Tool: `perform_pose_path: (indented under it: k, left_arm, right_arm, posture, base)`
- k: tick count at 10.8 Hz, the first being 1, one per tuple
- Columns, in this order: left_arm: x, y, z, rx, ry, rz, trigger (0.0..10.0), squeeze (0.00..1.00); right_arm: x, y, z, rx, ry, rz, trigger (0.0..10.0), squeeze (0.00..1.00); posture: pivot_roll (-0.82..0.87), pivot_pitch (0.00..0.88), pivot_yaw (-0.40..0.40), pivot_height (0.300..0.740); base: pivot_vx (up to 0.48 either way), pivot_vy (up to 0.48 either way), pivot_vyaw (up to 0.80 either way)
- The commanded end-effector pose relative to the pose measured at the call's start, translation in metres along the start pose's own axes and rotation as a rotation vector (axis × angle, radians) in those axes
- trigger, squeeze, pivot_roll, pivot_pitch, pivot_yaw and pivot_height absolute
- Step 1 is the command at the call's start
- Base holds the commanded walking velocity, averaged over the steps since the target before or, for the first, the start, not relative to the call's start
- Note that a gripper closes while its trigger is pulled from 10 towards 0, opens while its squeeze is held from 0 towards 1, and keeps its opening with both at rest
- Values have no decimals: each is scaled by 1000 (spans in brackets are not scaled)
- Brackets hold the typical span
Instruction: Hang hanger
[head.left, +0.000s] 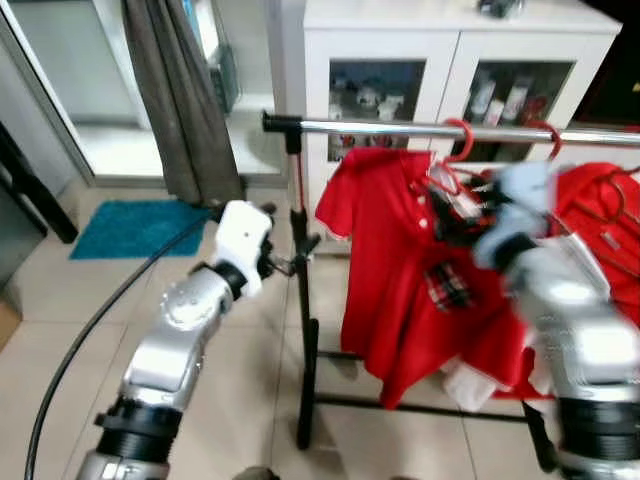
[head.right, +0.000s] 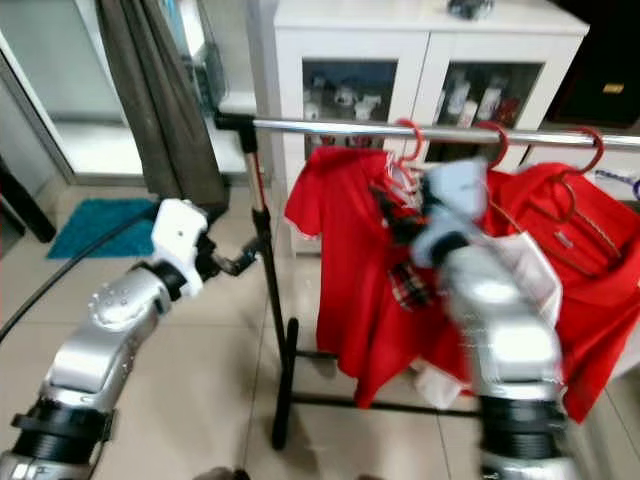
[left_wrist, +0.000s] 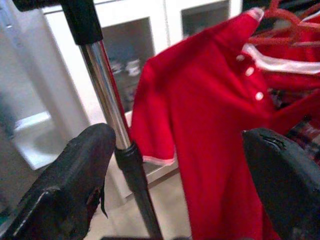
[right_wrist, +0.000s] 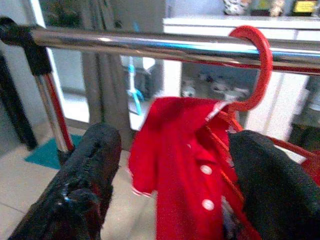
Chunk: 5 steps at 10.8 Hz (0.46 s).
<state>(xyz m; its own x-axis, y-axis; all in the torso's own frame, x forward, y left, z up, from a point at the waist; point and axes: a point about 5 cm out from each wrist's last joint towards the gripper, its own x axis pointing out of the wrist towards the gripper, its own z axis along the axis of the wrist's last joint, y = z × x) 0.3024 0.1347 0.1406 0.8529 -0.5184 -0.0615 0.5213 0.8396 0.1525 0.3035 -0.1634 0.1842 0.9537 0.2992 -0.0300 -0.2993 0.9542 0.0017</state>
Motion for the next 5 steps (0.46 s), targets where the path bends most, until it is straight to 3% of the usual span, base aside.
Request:
perform_pose_path:
  k: [1, 3, 5]
  left_arm:
    - [1, -1, 1, 11, -4, 3, 10000, 588]
    - [3, -3, 1, 13, -6, -2, 10000, 588]
    - [3, -4, 0, 11, -7, -5, 10000, 584]
  right_arm:
    - [3, -2, 5, -11, -24, -29, 10000, 1000]
    - [2, -1, 6, -69, -38, -53, 10000, 1000]
    - [0, 0, 10, -68, -88, -42, 10000, 1000]
  posture:
    - [-117, 3, 49, 740]
    - [-124, 2, 48, 740]
    - [-127, 5, 46, 740]
  base:
    - [0, -266, 800]
    - [0, -262, 800]
    - [0, -262, 644]
